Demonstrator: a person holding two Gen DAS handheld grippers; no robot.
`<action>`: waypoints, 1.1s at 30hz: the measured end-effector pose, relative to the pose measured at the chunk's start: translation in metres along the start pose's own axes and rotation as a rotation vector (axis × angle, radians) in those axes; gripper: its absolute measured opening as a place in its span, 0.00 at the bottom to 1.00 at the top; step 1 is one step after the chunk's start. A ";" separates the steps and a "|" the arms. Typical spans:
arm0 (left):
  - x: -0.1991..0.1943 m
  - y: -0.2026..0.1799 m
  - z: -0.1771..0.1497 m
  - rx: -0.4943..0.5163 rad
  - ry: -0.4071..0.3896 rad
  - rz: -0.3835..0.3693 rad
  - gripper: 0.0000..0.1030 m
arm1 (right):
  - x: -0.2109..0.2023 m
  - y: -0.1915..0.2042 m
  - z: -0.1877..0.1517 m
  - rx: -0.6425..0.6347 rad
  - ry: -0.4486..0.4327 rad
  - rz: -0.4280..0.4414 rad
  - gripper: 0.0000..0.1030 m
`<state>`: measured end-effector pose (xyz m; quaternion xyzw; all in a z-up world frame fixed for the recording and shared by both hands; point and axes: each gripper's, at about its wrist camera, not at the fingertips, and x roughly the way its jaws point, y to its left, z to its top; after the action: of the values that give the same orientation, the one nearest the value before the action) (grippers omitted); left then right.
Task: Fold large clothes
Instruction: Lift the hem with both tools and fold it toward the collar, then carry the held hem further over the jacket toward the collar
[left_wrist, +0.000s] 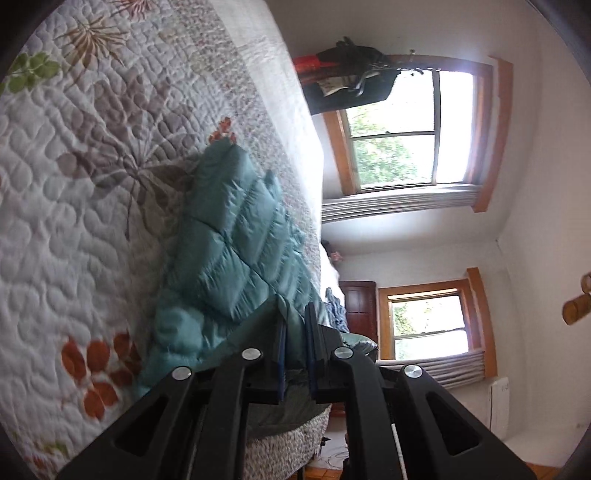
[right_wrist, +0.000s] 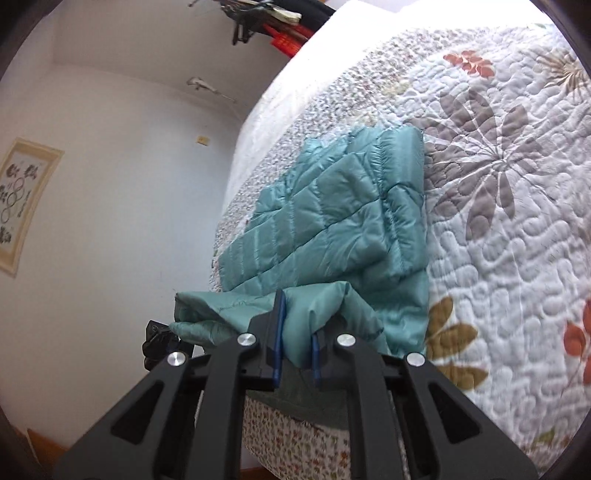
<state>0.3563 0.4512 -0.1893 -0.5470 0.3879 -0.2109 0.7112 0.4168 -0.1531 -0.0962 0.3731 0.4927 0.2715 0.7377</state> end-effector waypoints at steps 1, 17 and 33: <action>0.007 0.005 0.007 -0.007 0.006 0.008 0.09 | 0.007 -0.007 0.008 0.020 0.009 -0.006 0.13; 0.023 -0.023 0.033 0.344 0.014 0.209 0.45 | 0.011 -0.030 0.046 -0.073 -0.049 -0.044 0.67; 0.037 -0.034 0.006 0.485 0.014 0.330 0.03 | 0.022 -0.013 0.008 -0.285 -0.083 -0.166 0.06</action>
<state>0.3880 0.4173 -0.1688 -0.2891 0.4146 -0.1829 0.8432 0.4328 -0.1460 -0.1160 0.2336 0.4473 0.2612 0.8229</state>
